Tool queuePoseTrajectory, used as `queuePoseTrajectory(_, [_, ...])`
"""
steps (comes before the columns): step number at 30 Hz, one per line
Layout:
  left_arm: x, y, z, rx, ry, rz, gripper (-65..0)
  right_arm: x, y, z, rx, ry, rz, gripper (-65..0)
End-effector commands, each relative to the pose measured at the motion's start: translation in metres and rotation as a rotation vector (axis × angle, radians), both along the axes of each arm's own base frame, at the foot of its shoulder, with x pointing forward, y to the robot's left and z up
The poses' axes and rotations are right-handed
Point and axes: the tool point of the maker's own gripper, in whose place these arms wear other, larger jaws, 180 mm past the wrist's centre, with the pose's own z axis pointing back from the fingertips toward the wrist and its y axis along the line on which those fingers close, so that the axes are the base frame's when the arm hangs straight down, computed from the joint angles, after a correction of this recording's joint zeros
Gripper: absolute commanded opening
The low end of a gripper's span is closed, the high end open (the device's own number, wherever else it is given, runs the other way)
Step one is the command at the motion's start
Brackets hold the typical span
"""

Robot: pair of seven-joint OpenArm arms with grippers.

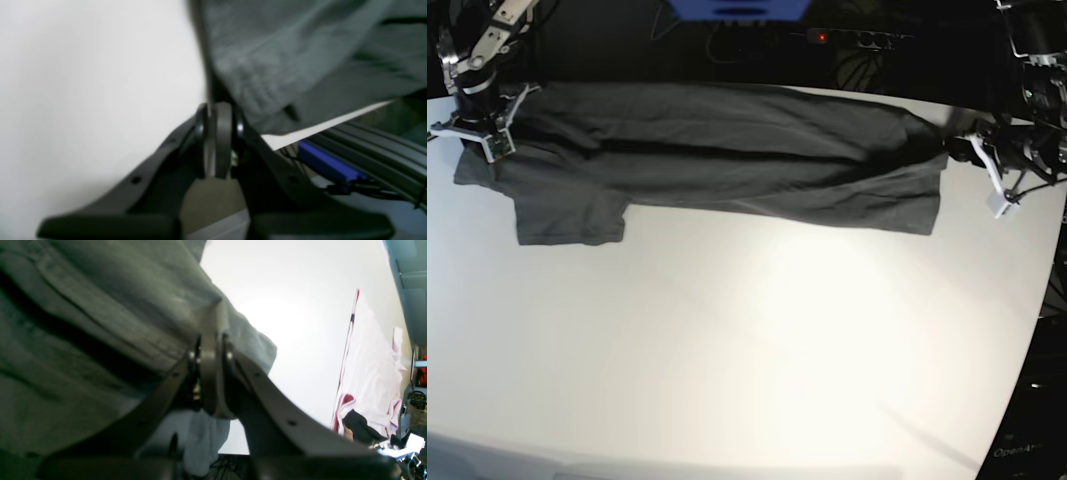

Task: Fold the T-shirt properly
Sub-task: 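Move the left gripper with its end back toward the strip's middle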

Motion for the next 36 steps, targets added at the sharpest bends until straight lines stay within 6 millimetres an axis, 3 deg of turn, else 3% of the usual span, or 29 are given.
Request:
queuePoseTrajectory(1, [0.009,0.008,0.010,0.017,-0.032,-0.004,-61.1,0.005,-0.004,0.011,-0.021,-0.039,0.008,-64.7])
queuePoseTrajectory(6, [0.011,0.014,0.014,0.037,-0.041,-0.007,-61.1,0.002,-0.004,0.006,-0.012,-0.025,0.002,-64.7])
queuePoseTrajectory(9, [0.015,0.032,0.024,0.081,-0.052,-0.013,-61.1,0.001,-0.003,-0.002,0.007,-0.013,-0.004,-64.7])
queuePoseTrajectory(17, [0.058,0.058,0.065,0.152,-0.162,-0.024,-61.3,-0.001,-0.004,-0.006,0.014,-0.004,-0.006,-64.7])
queuePoseTrajectory(25, [0.094,0.018,0.082,0.003,-0.283,-0.020,-61.3,0.000,-0.002,-0.007,0.019,-0.003,-0.003,-64.7])
queuePoseTrajectory(31, [0.105,-0.045,0.053,0.054,-0.206,-0.236,-61.3,0.001,-0.001,-0.007,0.022,-0.006,-0.002,-64.7])
queuePoseTrajectory(36, [0.109,-0.070,0.031,0.125,-0.176,-0.257,-61.3,0.001,-0.001,-0.007,0.022,-0.006,-0.002,-64.7])
